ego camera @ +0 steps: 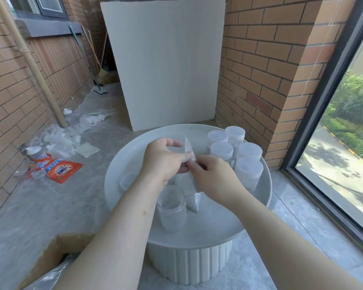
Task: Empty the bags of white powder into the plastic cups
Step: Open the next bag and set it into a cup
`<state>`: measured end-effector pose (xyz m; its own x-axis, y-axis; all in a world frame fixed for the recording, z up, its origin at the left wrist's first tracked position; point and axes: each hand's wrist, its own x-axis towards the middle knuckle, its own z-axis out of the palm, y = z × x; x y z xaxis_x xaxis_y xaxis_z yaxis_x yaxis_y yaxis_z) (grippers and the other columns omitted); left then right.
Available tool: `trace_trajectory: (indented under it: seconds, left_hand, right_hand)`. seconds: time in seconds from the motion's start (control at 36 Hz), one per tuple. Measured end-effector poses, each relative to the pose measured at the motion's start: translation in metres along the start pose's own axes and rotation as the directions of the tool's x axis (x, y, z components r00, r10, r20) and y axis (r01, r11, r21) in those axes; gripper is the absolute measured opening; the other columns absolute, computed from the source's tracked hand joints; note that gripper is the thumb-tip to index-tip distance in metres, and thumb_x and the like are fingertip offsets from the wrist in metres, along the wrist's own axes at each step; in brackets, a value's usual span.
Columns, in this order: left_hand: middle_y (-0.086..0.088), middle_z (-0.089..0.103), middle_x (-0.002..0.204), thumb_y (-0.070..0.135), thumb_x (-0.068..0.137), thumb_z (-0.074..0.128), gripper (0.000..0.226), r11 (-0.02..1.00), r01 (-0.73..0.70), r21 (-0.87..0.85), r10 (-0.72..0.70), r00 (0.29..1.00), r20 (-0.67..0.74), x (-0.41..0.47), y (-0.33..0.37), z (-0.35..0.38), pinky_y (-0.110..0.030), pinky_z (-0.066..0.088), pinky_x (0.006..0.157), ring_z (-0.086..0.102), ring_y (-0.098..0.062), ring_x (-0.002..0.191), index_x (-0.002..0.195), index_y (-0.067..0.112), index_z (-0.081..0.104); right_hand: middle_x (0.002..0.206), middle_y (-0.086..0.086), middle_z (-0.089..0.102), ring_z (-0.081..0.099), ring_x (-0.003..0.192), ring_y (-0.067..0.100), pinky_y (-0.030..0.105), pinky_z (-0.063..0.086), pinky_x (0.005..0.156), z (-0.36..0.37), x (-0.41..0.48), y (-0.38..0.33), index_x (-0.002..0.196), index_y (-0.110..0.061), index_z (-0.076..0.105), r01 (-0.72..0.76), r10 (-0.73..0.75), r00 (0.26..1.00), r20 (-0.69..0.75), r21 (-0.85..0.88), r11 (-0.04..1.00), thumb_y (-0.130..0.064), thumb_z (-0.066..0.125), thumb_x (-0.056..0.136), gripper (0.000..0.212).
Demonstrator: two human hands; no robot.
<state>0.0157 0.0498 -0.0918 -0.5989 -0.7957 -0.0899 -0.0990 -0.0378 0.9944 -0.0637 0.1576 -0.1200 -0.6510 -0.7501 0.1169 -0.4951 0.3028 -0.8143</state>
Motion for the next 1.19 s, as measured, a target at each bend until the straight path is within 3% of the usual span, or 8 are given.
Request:
trace_trajectory:
  seconds: [0.28, 0.47, 0.58, 0.69, 0.86, 0.94, 1.11, 1.19]
  left_hand:
    - [-0.035, 0.058, 0.118, -0.006, 0.081, 0.075, 0.036, 0.999, -0.006, -0.046, 0.002, 0.997, -0.082, 0.005, -0.010, 0.007, -0.029, 0.059, 0.058, 0.068, -0.018, 0.055, 0.097, 0.012, 0.049]
    - [-0.028, 0.053, 0.121, -0.012, 0.080, 0.066, 0.045, 0.994, 0.030, -0.102, -0.047, 0.985, -0.167, 0.009, -0.015, 0.011, -0.029, 0.057, 0.053, 0.064, -0.033, 0.073, 0.086, 0.020, 0.035]
    - [-0.007, 0.049, 0.088, -0.007, 0.079, 0.064, 0.037, 0.999, -0.038, 0.034, 0.043, 0.982, -0.182, 0.008, -0.012, 0.008, -0.038, 0.062, 0.060, 0.068, -0.025, 0.052, 0.084, 0.017, 0.036]
    - [-0.014, 0.063, 0.080, -0.001, 0.077, 0.058, 0.027, 0.953, -0.142, 0.266, 0.188, 0.969, -0.160, 0.003, -0.002, 0.002, -0.018, 0.046, 0.044, 0.070, -0.023, 0.048, 0.085, 0.018, 0.041]
    - [-0.011, 0.069, 0.068, 0.004, 0.070, 0.056, 0.024, 0.830, -0.215, 0.514, 0.337, 0.929, -0.154, -0.002, 0.012, -0.012, -0.042, 0.059, 0.054, 0.067, -0.018, 0.043, 0.085, 0.019, 0.045]
    - [-0.009, 0.069, 0.068, 0.003, 0.068, 0.057, 0.025, 0.769, -0.237, 0.594, 0.394, 0.907, -0.147, -0.003, 0.018, -0.018, -0.040, 0.058, 0.053, 0.066, -0.015, 0.042, 0.082, 0.020, 0.045]
    - [-0.008, 0.067, 0.068, 0.004, 0.066, 0.057, 0.026, 0.731, -0.306, 0.610, 0.468, 0.875, -0.122, -0.005, 0.025, -0.014, -0.043, 0.057, 0.052, 0.069, -0.024, 0.052, 0.081, 0.022, 0.046]
    - [-0.008, 0.065, 0.071, 0.000, 0.072, 0.058, 0.024, 0.763, -0.364, 0.535, 0.503, 0.853, -0.137, -0.011, 0.034, -0.007, -0.044, 0.058, 0.050, 0.068, -0.016, 0.047, 0.086, 0.016, 0.049]
  right_hand:
    - [0.049, -0.007, 0.045, 0.039, 0.043, 0.006, 0.013, 0.033, 0.044, 0.000, 0.002, 0.002, 0.064, -0.009, 0.048, -0.125, 0.125, 0.992, 0.026, 0.405, 0.906, -0.023, 0.059, 0.099, 0.039]
    - [0.047, -0.006, 0.050, 0.042, 0.041, 0.006, 0.012, 0.033, 0.042, 0.003, 0.004, 0.003, 0.060, -0.010, 0.048, -0.135, 0.196, 0.976, -0.095, 0.439, 0.888, -0.013, 0.054, 0.096, 0.036]
    - [0.046, -0.007, 0.049, 0.039, 0.038, 0.005, 0.014, 0.029, 0.039, -0.001, 0.005, 0.004, 0.057, -0.011, 0.046, -0.112, 0.159, 0.977, -0.142, 0.293, 0.949, -0.015, 0.052, 0.094, 0.037]
    - [0.052, 0.000, 0.047, 0.034, 0.050, 0.014, 0.025, 0.027, 0.043, -0.004, 0.007, 0.005, 0.066, 0.003, 0.046, -0.074, 0.097, 0.972, -0.212, 0.112, 0.991, -0.020, 0.054, 0.093, 0.036]
    - [0.056, 0.007, 0.035, 0.025, 0.054, 0.016, 0.026, 0.019, 0.041, -0.021, 0.011, 0.008, 0.067, 0.006, 0.042, -0.025, 0.004, 0.935, -0.355, -0.055, 0.998, -0.016, 0.053, 0.092, 0.036]
    - [0.056, 0.007, 0.038, 0.026, 0.054, 0.016, 0.028, 0.024, 0.047, -0.026, 0.011, 0.008, 0.068, 0.008, 0.044, 0.007, -0.047, 0.928, -0.371, -0.107, 0.994, -0.016, 0.054, 0.091, 0.035]
    - [0.056, 0.011, 0.040, 0.028, 0.055, 0.019, 0.035, 0.020, 0.053, -0.031, 0.007, 0.008, 0.067, 0.007, 0.044, 0.017, -0.083, 0.910, -0.405, -0.163, 0.986, -0.017, 0.053, 0.092, 0.036]
    - [0.063, 0.020, 0.058, 0.038, 0.059, 0.022, 0.035, 0.029, 0.054, -0.039, 0.005, 0.008, 0.069, 0.007, 0.050, 0.014, -0.063, 0.904, -0.422, -0.120, 0.993, -0.018, 0.054, 0.091, 0.033]
